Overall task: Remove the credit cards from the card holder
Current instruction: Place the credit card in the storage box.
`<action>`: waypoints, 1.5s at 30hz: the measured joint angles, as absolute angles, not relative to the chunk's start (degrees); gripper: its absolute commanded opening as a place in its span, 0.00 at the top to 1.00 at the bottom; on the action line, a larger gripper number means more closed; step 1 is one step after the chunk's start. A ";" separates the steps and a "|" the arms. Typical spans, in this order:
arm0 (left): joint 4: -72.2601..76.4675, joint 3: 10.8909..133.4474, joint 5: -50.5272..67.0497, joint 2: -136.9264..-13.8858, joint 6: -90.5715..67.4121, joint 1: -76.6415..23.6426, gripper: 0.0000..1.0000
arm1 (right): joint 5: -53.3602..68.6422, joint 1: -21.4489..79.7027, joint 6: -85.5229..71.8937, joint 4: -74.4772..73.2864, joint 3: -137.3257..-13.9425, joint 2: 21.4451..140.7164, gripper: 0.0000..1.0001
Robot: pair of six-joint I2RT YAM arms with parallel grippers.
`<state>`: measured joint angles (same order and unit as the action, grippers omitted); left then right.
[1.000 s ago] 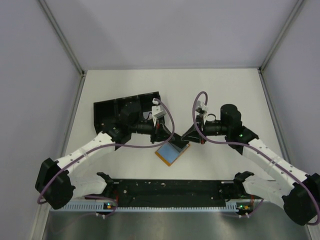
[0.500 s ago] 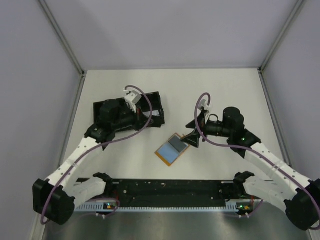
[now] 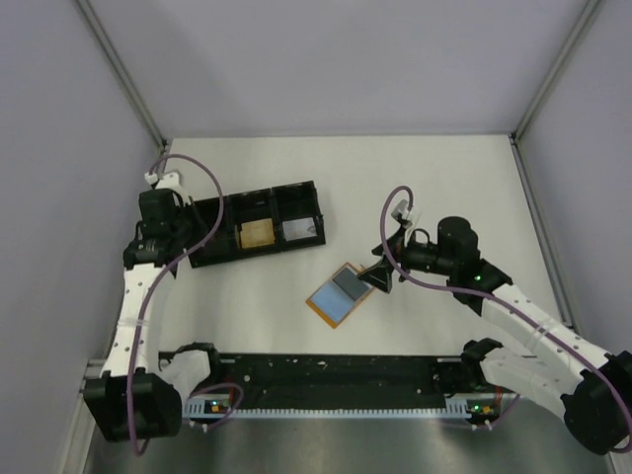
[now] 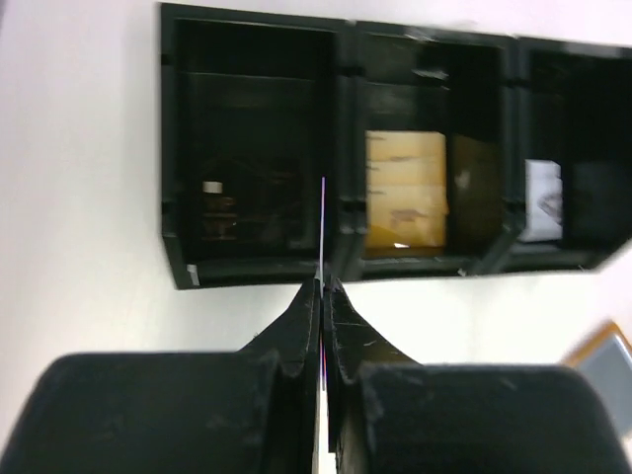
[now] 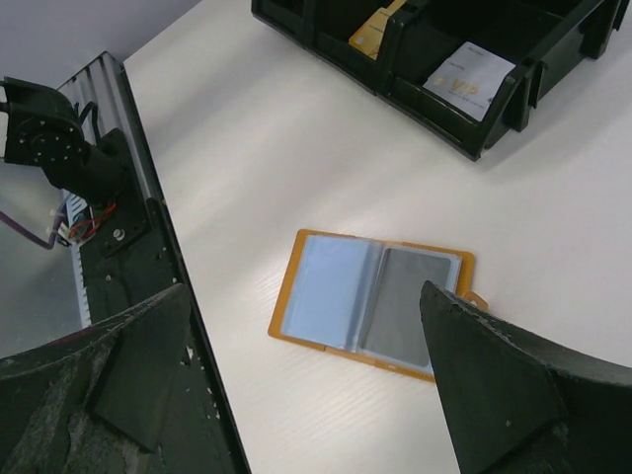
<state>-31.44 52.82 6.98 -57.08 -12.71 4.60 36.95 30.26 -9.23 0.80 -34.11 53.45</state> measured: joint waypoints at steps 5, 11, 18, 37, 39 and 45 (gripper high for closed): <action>-31.66 56.71 1.02 -64.82 -12.49 6.85 1.00 | 36.71 30.26 -9.65 1.34 -33.34 53.39 0.02; -30.79 62.06 -0.30 -76.79 -12.49 7.97 1.00 | 35.99 30.26 -9.72 1.21 -32.23 53.30 0.02; -29.61 66.06 4.19 -87.64 -12.84 9.04 1.00 | 36.03 30.26 -10.20 1.32 -32.23 53.25 0.03; -30.20 70.78 9.93 -99.61 -15.18 10.07 0.58 | 35.94 30.26 -10.28 2.17 -32.23 53.25 0.03; -31.48 71.48 8.38 -99.50 -14.74 10.04 0.52 | 35.81 30.26 -10.28 2.17 -32.23 53.25 0.03; -34.57 72.34 3.57 -94.74 -13.87 10.04 0.34 | 35.16 30.26 -10.28 2.15 -32.23 53.25 0.02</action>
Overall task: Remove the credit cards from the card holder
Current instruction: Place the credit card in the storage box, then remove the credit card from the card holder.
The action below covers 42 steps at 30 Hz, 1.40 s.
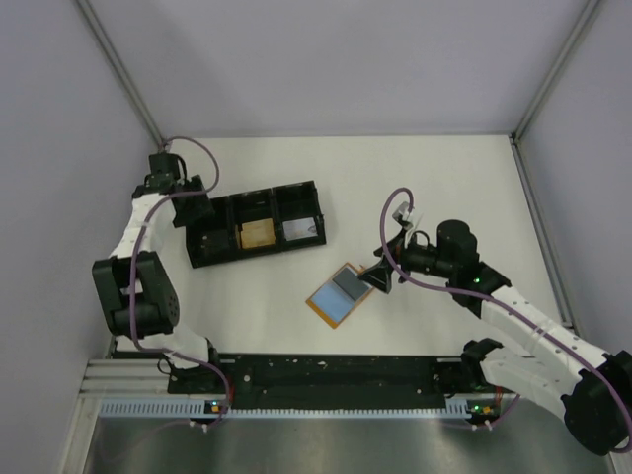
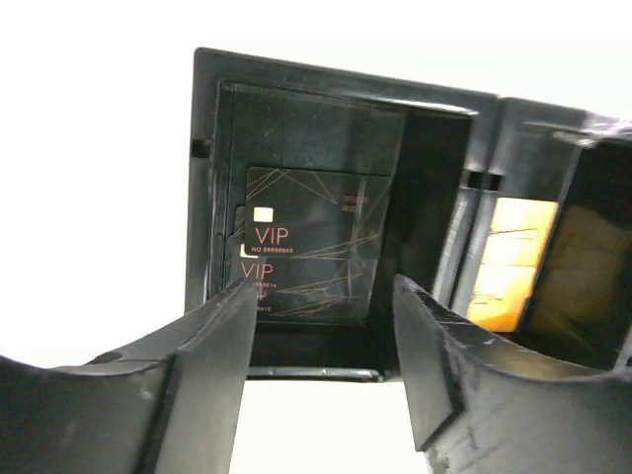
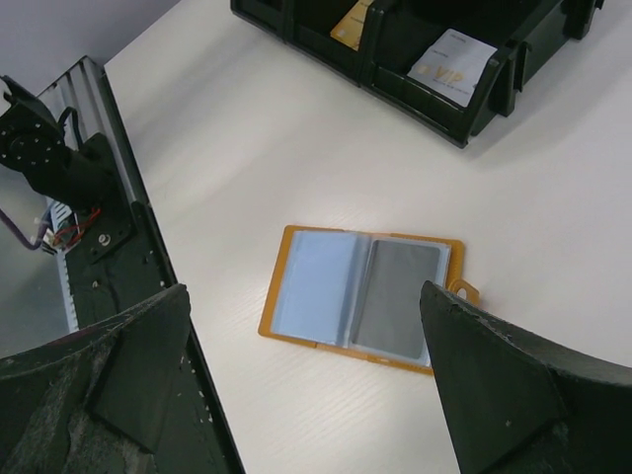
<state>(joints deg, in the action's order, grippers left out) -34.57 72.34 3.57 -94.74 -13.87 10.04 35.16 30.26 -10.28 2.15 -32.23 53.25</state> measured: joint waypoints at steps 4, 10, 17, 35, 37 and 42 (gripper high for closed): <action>-35.20 72.97 3.27 -87.48 -13.61 9.87 0.30 | 33.58 30.26 -10.26 2.04 -32.23 53.49 0.02; -33.78 72.10 6.07 -74.70 -15.94 4.45 0.28 | 31.27 30.26 -10.26 0.01 -32.47 58.39 0.04; -23.11 56.23 11.73 -64.49 -23.75 -16.03 0.28 | 30.00 30.26 -11.25 -3.44 -33.89 65.58 0.14; -6.63 40.14 16.08 -78.81 -33.74 -40.80 0.65 | 25.98 32.05 -16.60 -4.08 -35.75 77.23 0.33; -6.35 39.77 16.75 -80.51 -33.85 -41.19 0.71 | 25.80 32.05 -17.15 -3.88 -35.75 78.37 0.35; -6.11 38.94 17.34 -83.22 -33.04 -41.52 0.76 | 25.47 32.08 -18.33 -3.77 -35.75 80.73 0.39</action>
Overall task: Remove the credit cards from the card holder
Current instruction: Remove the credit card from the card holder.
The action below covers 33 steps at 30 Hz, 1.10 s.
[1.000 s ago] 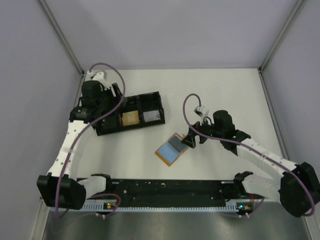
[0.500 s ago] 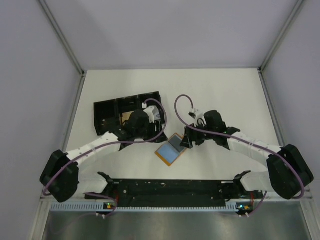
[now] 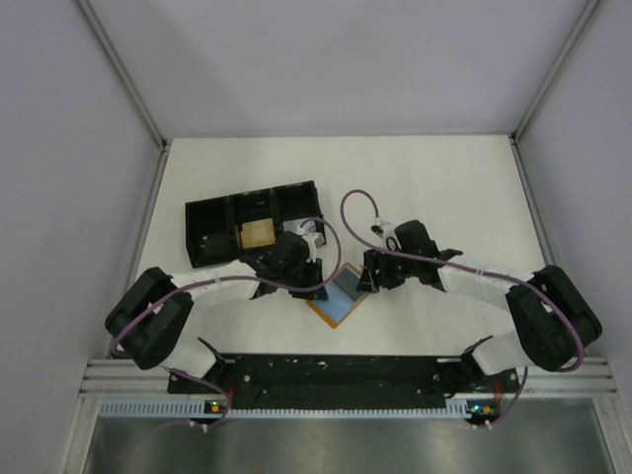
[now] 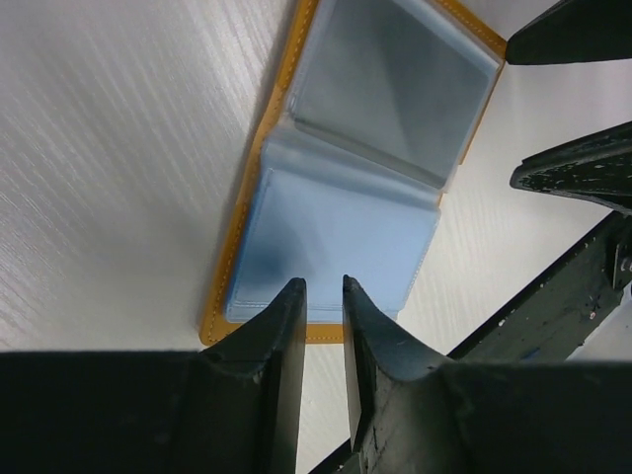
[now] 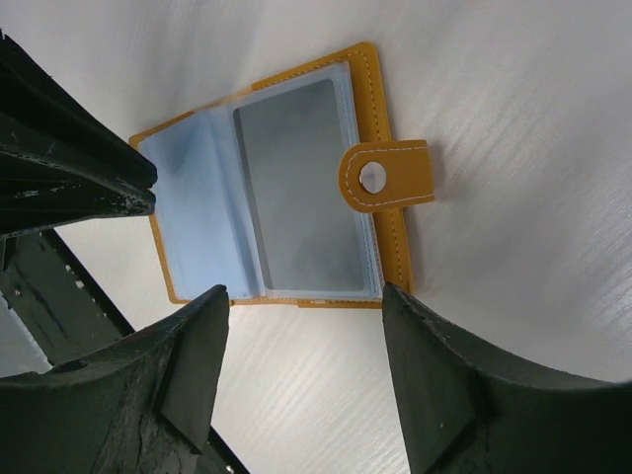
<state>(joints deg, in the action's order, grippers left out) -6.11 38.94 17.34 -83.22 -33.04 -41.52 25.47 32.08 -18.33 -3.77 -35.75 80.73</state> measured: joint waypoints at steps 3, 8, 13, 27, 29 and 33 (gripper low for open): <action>-6.24 38.87 17.37 -84.77 -32.62 -41.50 0.78 | 25.47 32.10 -18.70 -3.33 -35.75 81.36 0.44; -6.46 38.87 18.22 -86.15 -31.81 -41.50 0.82 | 25.58 32.10 -19.09 -2.63 -35.75 82.35 0.45; -6.48 38.87 18.59 -86.43 -31.29 -41.50 0.83 | 24.56 32.10 -19.11 -2.74 -35.75 82.85 0.44; -6.55 38.89 18.61 -86.46 -30.50 -41.52 0.84 | 24.16 32.12 -19.16 -2.52 -35.75 82.63 0.47; -6.55 38.89 18.61 -86.46 -30.50 -41.52 0.84 | 24.34 32.12 -19.18 -2.50 -35.75 82.89 0.49; -6.55 38.89 18.61 -86.46 -30.50 -41.52 0.84 | 24.88 32.12 -19.31 -1.85 -35.75 83.72 0.51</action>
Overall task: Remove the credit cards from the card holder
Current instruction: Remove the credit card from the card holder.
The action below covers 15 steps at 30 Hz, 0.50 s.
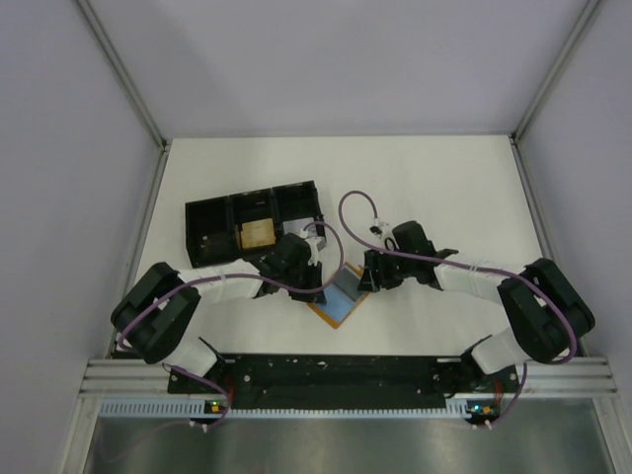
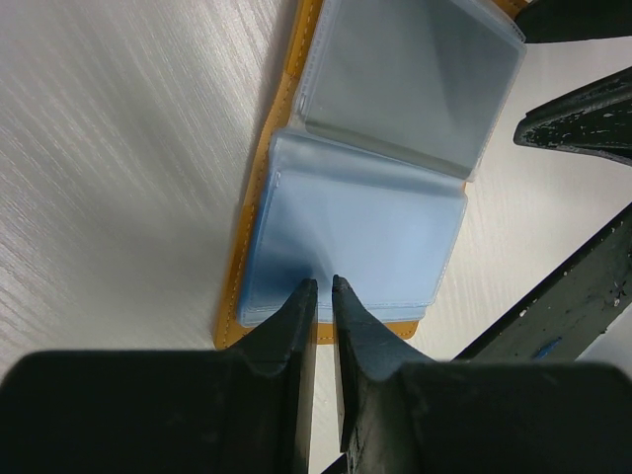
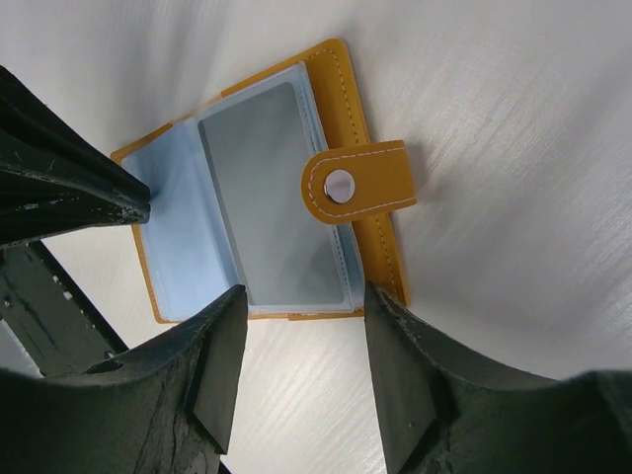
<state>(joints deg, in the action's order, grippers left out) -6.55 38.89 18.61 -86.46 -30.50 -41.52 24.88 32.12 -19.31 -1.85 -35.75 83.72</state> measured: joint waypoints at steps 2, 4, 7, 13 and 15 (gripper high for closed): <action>-6.55 38.89 18.61 -86.46 -30.50 -41.52 0.84 | 25.08 32.12 -19.31 -1.54 -35.75 84.05 0.56; -6.55 38.89 18.61 -86.46 -30.50 -41.52 0.84 | 25.41 32.12 -19.38 -1.37 -35.75 84.14 0.57; -6.55 38.89 18.61 -86.46 -30.50 -41.52 0.84 | 26.52 32.16 -19.64 -0.95 -35.75 84.14 0.62; -6.55 38.89 18.61 -86.50 -30.50 -41.52 0.84 | 28.71 32.47 -19.79 -0.84 -35.77 83.42 0.65; -6.55 38.89 18.61 -86.52 -30.52 -41.50 0.84 | 30.00 32.91 -19.79 -0.78 -35.79 82.50 0.65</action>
<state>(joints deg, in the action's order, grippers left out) -6.55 38.89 18.61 -86.52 -30.52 -41.50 30.00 32.91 -19.79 -0.78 -35.79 82.50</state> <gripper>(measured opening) 0.163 0.349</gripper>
